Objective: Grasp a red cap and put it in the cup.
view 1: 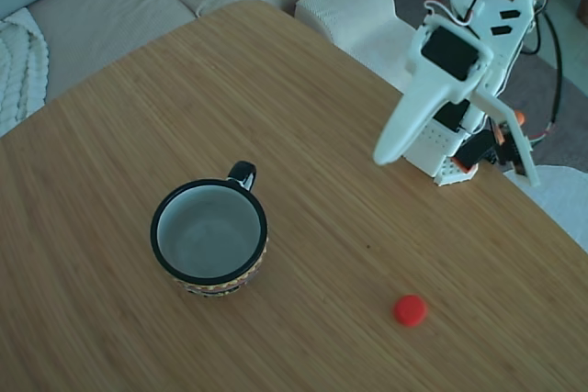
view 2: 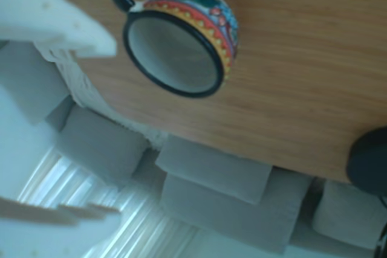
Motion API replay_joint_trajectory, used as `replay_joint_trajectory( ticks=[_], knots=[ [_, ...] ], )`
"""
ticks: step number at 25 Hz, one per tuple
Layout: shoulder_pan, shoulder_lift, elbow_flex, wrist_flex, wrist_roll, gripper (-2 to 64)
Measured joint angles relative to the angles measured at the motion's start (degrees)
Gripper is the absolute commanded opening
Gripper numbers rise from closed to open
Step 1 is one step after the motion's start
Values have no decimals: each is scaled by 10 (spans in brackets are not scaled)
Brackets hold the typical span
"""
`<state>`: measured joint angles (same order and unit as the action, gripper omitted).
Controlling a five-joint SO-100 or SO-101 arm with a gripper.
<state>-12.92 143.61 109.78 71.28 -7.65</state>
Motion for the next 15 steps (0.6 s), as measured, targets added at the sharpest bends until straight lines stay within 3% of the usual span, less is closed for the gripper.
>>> replay_joint_trajectory(
  ticks=[8,15],
  knots=[
    [-76,-208,-95,2,-4,298],
    [-125,-312,-189,83,-35,299]
  ],
)
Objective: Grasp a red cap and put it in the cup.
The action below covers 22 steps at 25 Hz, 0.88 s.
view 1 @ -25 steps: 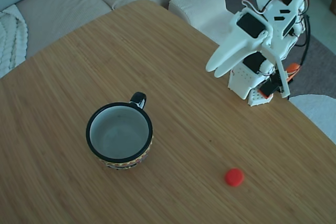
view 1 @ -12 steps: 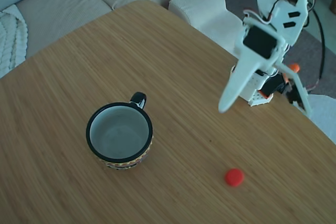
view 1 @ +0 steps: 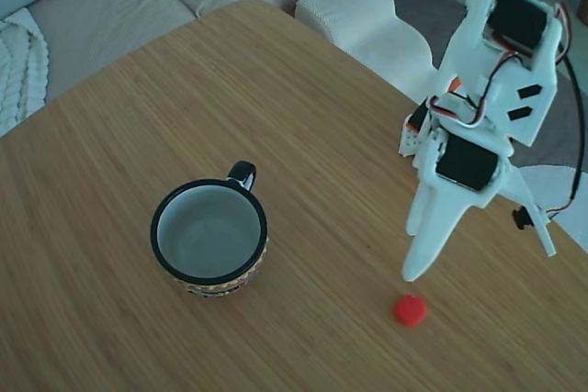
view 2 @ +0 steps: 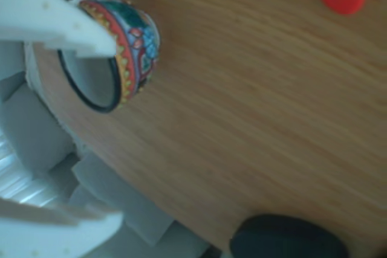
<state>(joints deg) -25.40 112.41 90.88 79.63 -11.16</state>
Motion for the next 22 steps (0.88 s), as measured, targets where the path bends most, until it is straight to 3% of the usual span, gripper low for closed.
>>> replay_joint_trajectory(
  ticks=[6,22],
  knots=[
    [-47,-34,-11,54,-31,299],
    [-68,-62,177,1,-69,299]
  ],
)
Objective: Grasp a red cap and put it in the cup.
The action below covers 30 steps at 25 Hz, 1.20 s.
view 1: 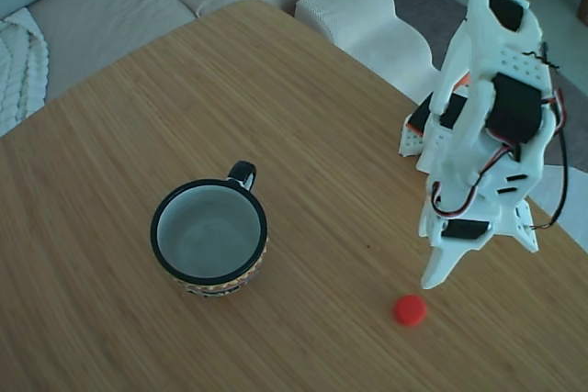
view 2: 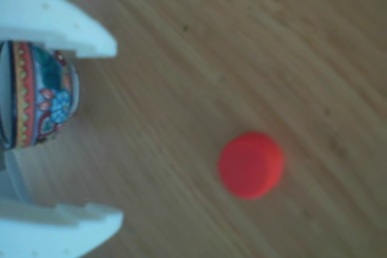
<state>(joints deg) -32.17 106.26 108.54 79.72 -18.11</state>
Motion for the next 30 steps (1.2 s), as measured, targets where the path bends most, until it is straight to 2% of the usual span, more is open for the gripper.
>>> replay_joint_trajectory(
  ticks=[2,8,16,25,30],
  knots=[
    [0,0,11,-2,0,298],
    [32,-1,31,-54,0,298],
    [54,-8,31,-58,0,298],
    [41,-100,-24,-62,0,298],
    [-18,-101,-32,-56,0,297]
  ],
)
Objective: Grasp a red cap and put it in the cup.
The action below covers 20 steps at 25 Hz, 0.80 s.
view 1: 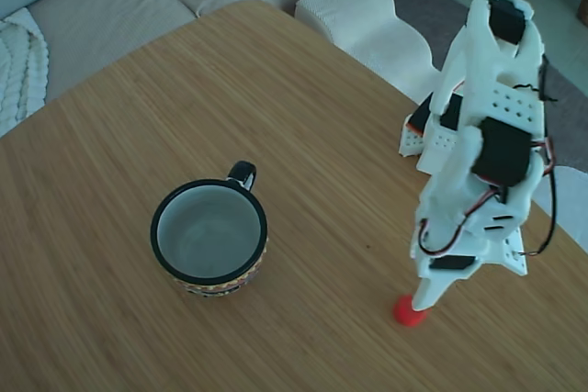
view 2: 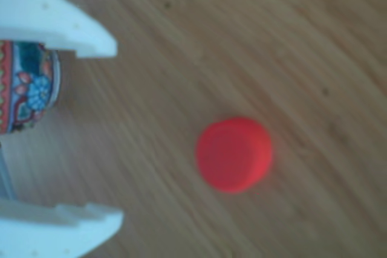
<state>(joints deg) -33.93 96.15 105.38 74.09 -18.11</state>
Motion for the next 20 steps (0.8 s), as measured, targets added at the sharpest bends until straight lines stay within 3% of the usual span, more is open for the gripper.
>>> replay_joint_trajectory(
  ticks=[6,13,20],
  knots=[
    [-32,-11,0,-6,16,297],
    [35,-11,19,-36,16,298],
    [33,-11,20,-37,16,298]
  ],
)
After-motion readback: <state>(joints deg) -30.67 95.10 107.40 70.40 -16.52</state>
